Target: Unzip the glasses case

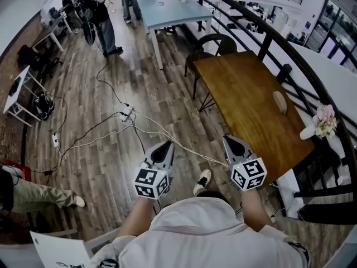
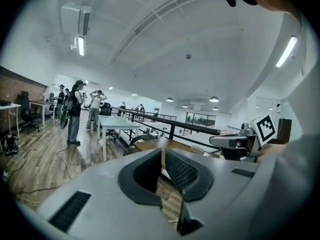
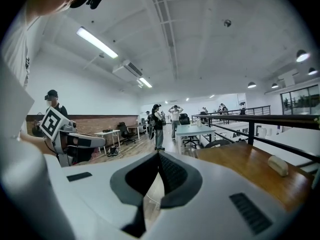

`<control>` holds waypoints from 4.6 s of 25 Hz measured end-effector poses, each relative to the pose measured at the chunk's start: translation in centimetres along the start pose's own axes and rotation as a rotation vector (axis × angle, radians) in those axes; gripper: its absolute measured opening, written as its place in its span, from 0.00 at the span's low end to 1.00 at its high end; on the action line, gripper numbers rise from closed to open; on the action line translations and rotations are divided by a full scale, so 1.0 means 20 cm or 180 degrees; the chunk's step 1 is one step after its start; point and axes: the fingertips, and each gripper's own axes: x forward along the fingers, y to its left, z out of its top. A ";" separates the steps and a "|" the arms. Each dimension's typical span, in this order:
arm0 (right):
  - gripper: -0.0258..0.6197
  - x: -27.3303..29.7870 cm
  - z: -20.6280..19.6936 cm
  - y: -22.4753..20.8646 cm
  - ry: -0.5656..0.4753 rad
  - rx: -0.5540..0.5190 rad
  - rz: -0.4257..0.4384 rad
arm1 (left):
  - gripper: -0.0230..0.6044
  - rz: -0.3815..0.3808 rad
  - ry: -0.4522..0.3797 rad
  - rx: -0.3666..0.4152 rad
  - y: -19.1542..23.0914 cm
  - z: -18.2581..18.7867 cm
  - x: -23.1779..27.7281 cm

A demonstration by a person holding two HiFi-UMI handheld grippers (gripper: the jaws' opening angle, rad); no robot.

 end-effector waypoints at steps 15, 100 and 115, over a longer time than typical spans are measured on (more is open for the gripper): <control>0.12 0.50 0.16 -1.07 0.0053 0.0059 -0.0182 | 0.09 -0.0195 0.0052 -0.0021 0.03 0.26 1.22; 0.47 0.16 -1.16 -3.39 0.2057 0.0680 -0.2840 | 0.09 -0.2699 0.1445 0.0894 -0.84 0.08 3.29; 0.47 -0.04 -0.17 -2.81 0.0572 0.0937 -0.3421 | 0.09 -0.3252 0.0635 0.0761 -1.02 0.54 3.26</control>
